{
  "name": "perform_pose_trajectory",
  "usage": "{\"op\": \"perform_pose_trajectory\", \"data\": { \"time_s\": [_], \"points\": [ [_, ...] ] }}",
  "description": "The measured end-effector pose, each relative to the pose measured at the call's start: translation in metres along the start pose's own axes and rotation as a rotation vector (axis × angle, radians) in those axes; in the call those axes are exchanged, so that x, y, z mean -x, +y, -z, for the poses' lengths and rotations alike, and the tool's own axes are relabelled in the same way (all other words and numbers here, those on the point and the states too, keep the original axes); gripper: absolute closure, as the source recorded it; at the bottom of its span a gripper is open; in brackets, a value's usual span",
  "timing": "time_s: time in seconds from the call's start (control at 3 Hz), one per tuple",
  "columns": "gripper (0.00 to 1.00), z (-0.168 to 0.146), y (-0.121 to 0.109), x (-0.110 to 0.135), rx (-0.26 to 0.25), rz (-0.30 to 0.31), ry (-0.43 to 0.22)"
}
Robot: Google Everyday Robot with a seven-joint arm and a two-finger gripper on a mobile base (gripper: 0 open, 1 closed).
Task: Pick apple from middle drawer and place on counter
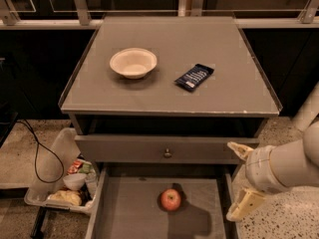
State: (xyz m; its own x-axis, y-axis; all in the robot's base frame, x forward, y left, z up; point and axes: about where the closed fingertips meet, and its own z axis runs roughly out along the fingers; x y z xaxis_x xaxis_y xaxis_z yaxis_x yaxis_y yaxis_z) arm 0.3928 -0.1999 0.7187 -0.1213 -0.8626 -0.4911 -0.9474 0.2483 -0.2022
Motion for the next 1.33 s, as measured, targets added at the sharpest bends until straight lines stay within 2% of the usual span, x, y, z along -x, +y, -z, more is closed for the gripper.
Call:
{"op": "perform_pose_trajectory", "data": {
  "time_s": [0.33, 0.67, 1.0, 1.33],
  "points": [
    [0.00, -0.049, 0.008, -0.027, -0.001, -0.024, 0.013],
    [0.00, -0.091, 0.009, -0.048, -0.028, -0.043, -0.007],
    [0.00, -0.091, 0.009, -0.048, -0.028, -0.043, -0.006],
    [0.00, -0.107, 0.012, -0.048, -0.017, -0.023, -0.013]
  ]
}}
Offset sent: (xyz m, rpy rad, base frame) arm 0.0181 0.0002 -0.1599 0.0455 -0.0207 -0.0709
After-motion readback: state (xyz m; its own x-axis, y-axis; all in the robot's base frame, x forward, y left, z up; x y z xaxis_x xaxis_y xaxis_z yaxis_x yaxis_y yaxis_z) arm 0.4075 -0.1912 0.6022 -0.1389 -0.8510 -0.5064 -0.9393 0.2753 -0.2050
